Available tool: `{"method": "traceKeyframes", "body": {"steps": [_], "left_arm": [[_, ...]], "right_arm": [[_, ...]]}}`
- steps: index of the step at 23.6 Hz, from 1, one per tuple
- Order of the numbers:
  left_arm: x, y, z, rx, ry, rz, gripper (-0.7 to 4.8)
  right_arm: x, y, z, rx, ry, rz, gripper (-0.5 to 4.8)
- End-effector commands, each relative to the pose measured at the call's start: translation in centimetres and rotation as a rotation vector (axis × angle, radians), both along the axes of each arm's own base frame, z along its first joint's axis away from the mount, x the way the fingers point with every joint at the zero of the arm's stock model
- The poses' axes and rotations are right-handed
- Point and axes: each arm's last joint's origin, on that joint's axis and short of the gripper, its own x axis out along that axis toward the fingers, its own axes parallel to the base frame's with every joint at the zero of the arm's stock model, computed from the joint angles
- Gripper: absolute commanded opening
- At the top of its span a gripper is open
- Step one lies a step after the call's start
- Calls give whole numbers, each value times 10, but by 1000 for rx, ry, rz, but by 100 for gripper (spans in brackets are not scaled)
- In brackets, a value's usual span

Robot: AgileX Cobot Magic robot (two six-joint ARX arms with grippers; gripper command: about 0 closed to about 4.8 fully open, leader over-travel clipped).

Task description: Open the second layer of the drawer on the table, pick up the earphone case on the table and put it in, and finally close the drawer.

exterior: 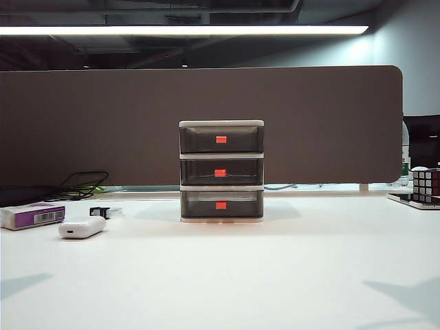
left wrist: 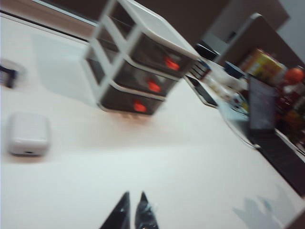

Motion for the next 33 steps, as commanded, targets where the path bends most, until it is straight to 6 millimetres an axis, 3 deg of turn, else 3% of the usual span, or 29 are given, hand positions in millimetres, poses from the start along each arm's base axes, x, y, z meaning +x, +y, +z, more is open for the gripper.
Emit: {"method": "traceKeyframes", "body": {"steps": [1, 5, 12, 16, 22, 28, 32, 33], "left_arm": [[-1, -8, 5, 3, -39, -48, 21], [-7, -30, 15, 54, -205, -46, 21], [-13, -58, 17, 116, -248, -36, 21], [-3, -68, 23, 157, -248, -48, 22], [28, -100, 37, 227, -271, -95, 26], [62, -134, 14, 278, -218, -108, 27], [75, -147, -1, 286, -212, -115, 36], [76, -149, -3, 313, -242, -138, 82]], "right_arm": [[0, 3, 4, 30, -25, 44, -5], [-1, 9, 12, 50, -76, 45, -5], [-6, 11, 47, 46, -167, -38, -5], [-1, 12, 61, 20, -152, -37, -5], [18, 15, 80, -53, -128, -30, -5], [57, 22, 96, -101, -123, -22, -5], [100, 30, 109, -175, -90, 3, -5], [115, 33, 111, -194, -80, 19, -5]]}}
